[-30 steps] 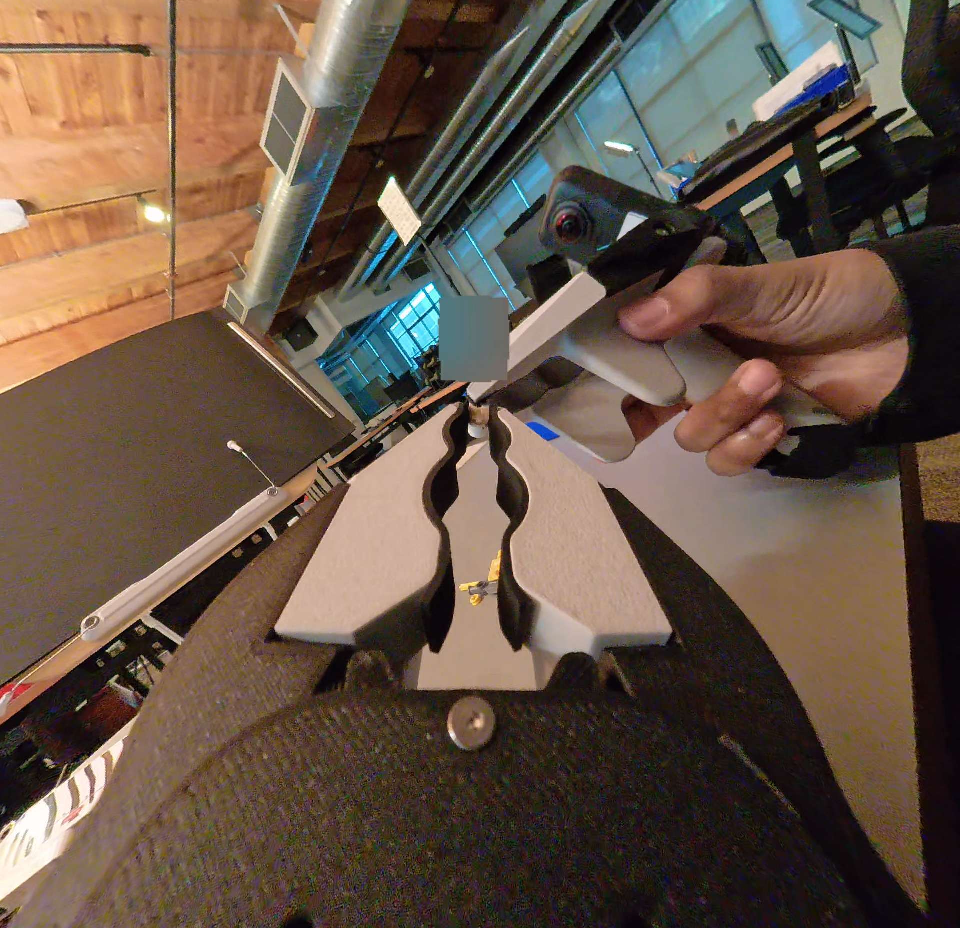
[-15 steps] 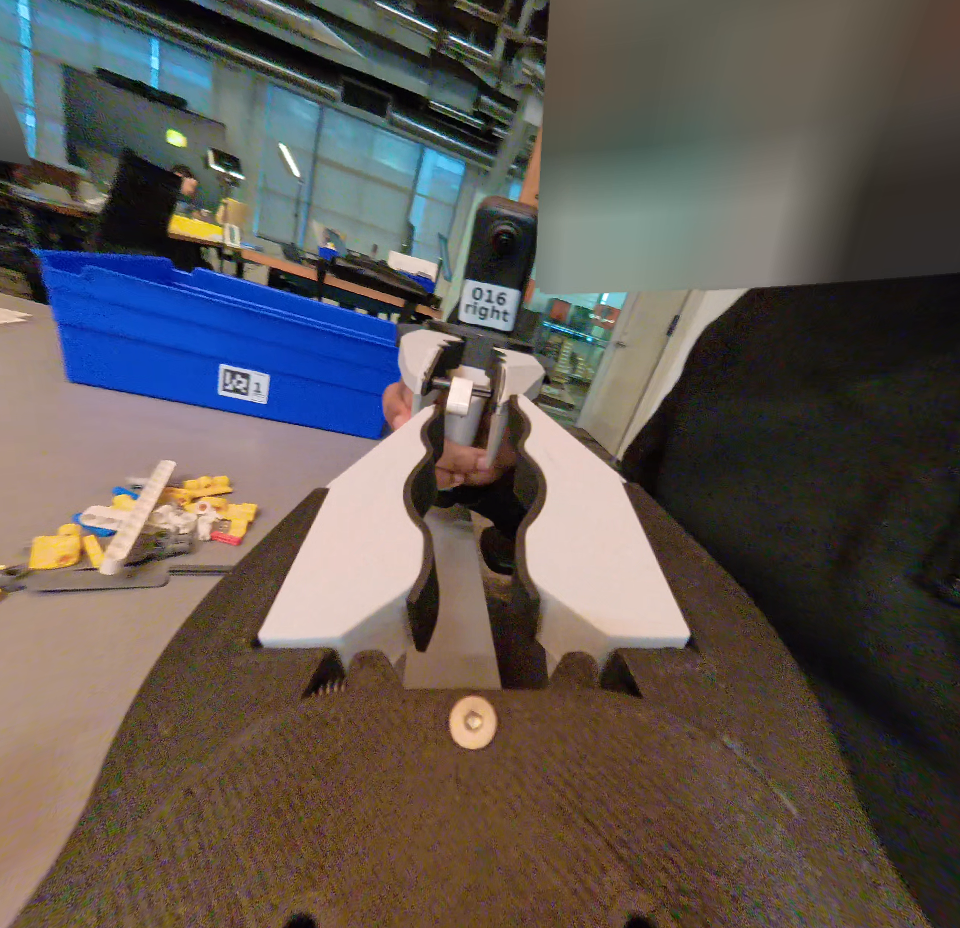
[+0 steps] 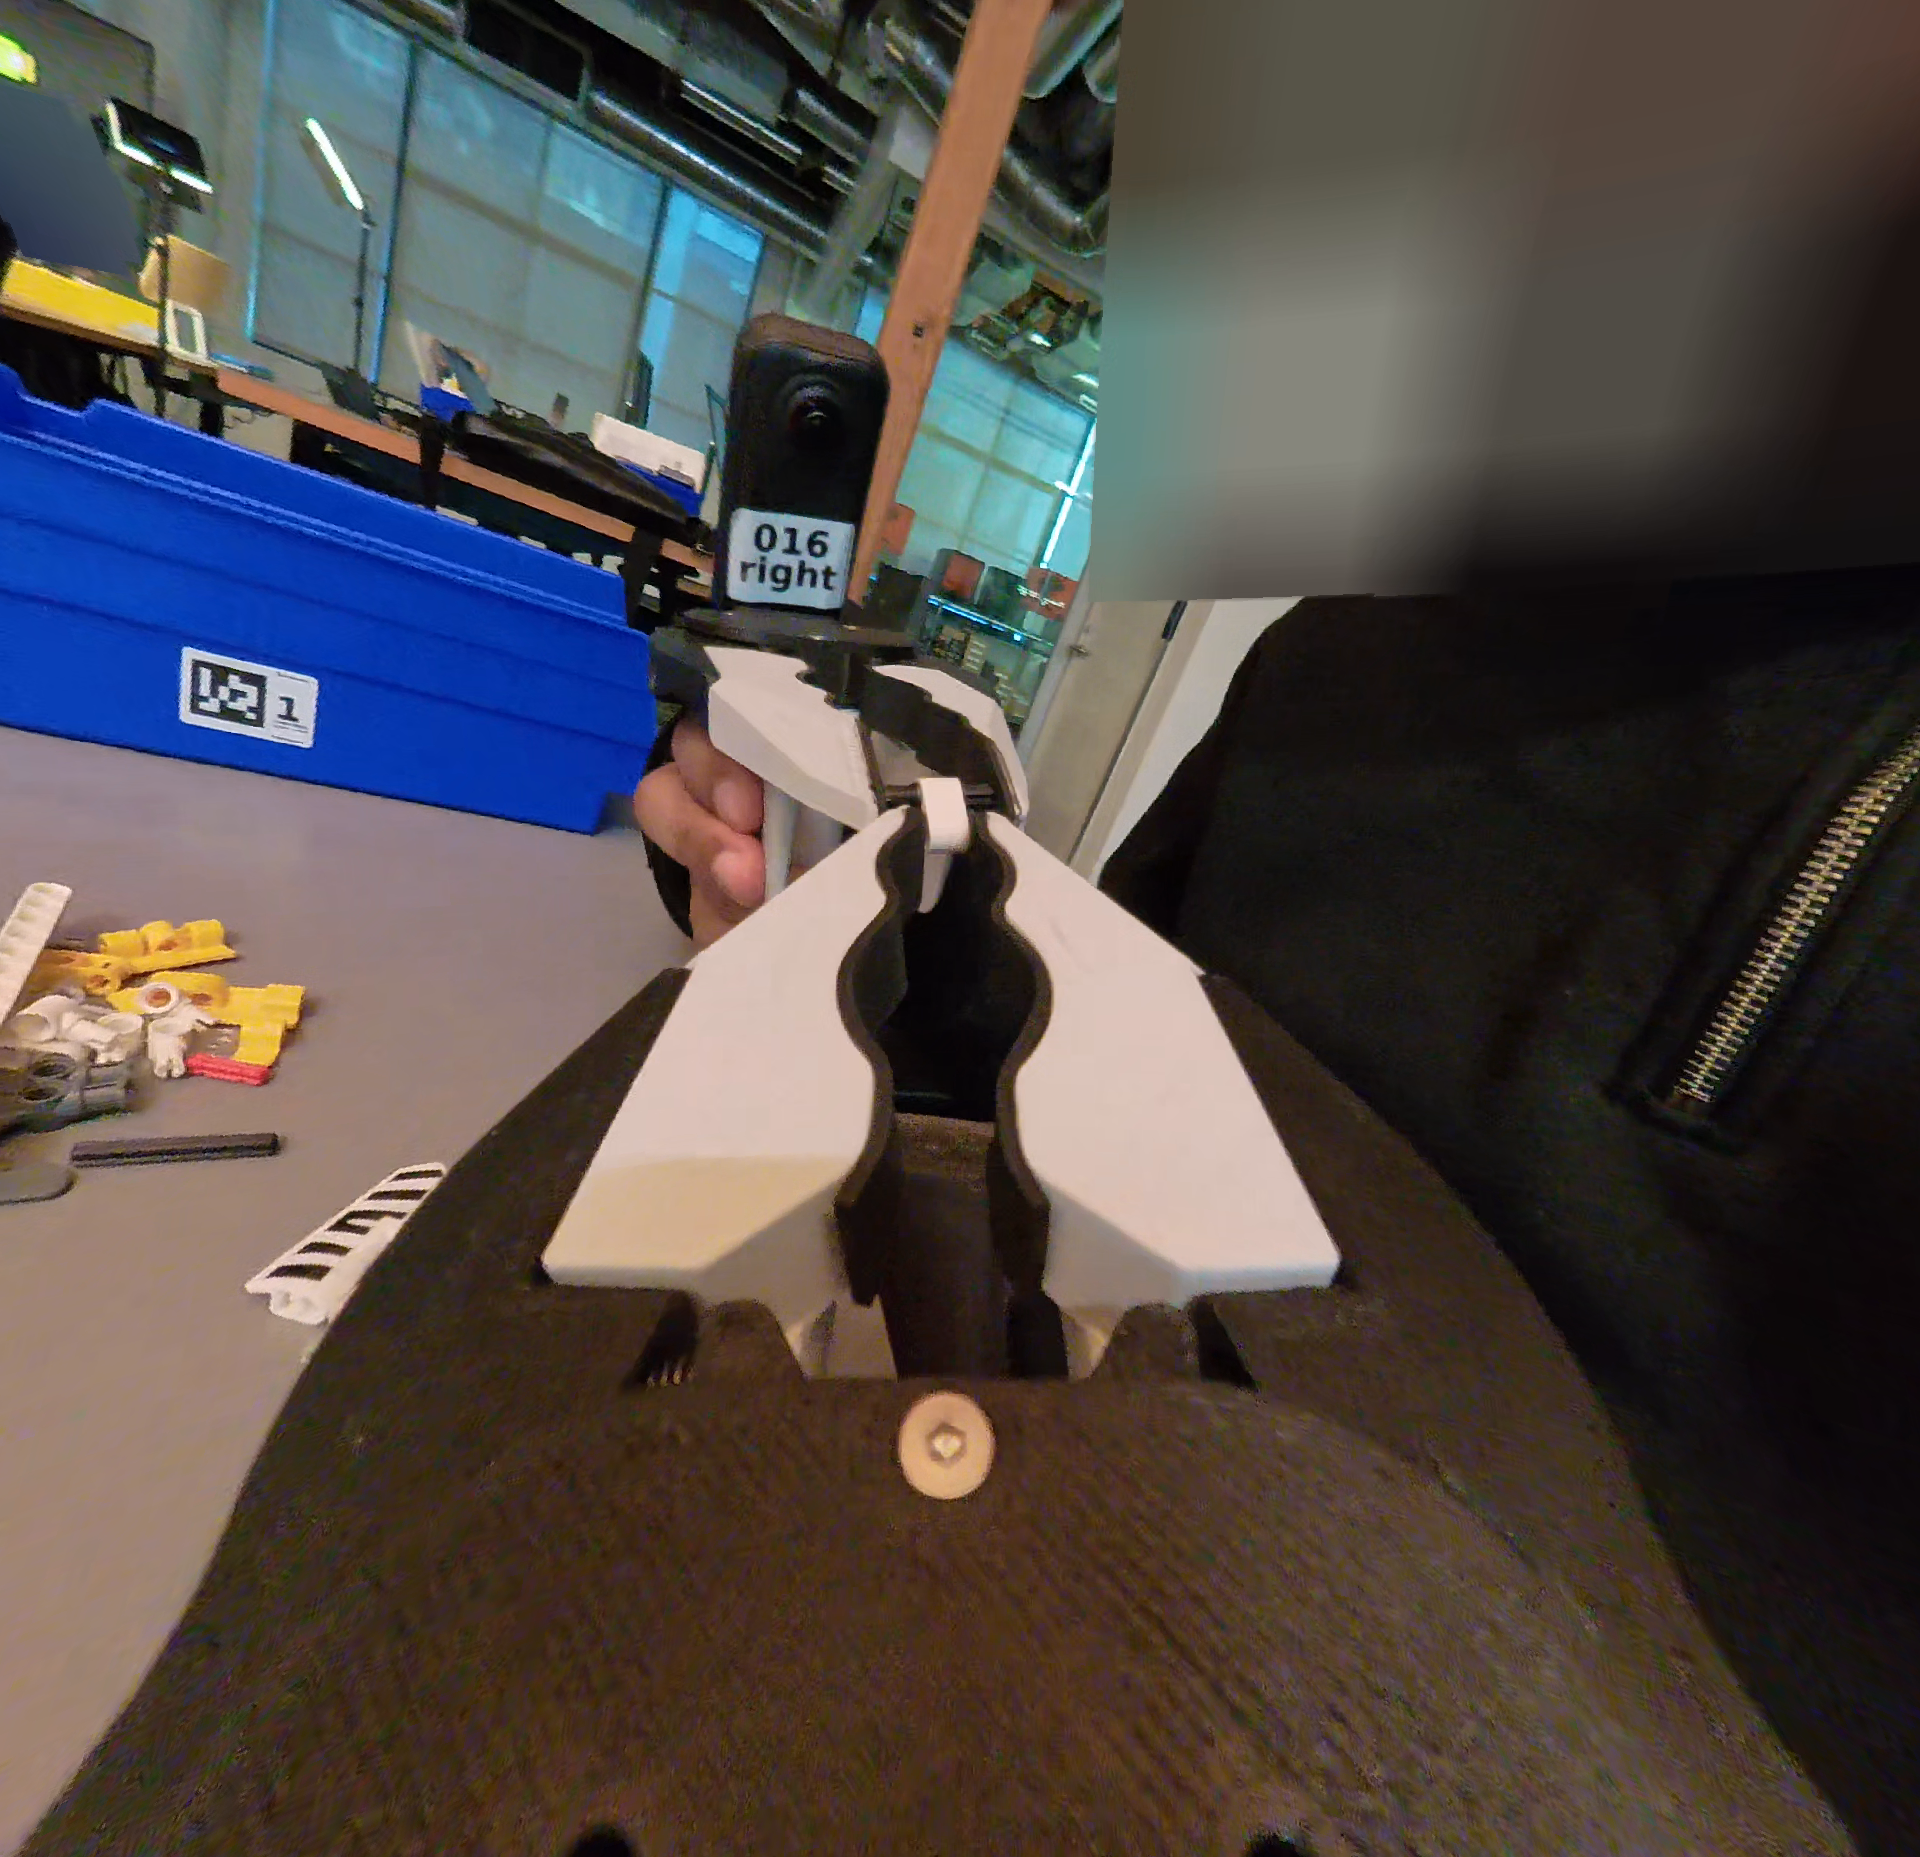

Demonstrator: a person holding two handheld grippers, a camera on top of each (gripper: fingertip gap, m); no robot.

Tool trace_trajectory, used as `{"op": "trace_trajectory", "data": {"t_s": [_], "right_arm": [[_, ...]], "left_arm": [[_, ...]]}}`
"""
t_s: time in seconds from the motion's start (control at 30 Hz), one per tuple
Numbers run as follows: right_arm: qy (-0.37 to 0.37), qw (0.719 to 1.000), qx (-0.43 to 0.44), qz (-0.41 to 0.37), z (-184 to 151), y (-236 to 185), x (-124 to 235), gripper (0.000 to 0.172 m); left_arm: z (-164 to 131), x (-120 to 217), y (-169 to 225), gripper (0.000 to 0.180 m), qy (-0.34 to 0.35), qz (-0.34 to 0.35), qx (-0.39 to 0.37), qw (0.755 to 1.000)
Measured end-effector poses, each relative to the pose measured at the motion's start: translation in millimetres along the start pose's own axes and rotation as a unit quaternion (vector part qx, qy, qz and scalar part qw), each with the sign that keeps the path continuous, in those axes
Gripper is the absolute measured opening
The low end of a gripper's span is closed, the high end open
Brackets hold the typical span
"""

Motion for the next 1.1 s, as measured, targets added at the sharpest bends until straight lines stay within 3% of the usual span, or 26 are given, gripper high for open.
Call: {"op": "trace_trajectory", "data": {"t_s": [1.1], "right_arm": [[-0.003, 0.997, 0.056, -0.051, 2.4, 2.8, -0.2, 0.022]], "left_arm": [[1.3, 0.6, -5.4, 0.008, 0.003, 0.024, -0.003, 1.0]]}}
Point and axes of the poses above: each gripper's, where its closed fingertips meet, x back along the fingers, z out of its top, y = z × x across the jaws, the point moved 4 cm from there along x, back along the fingers, and after that the axes turned 2 degrees about y, right-handed, at the moved point
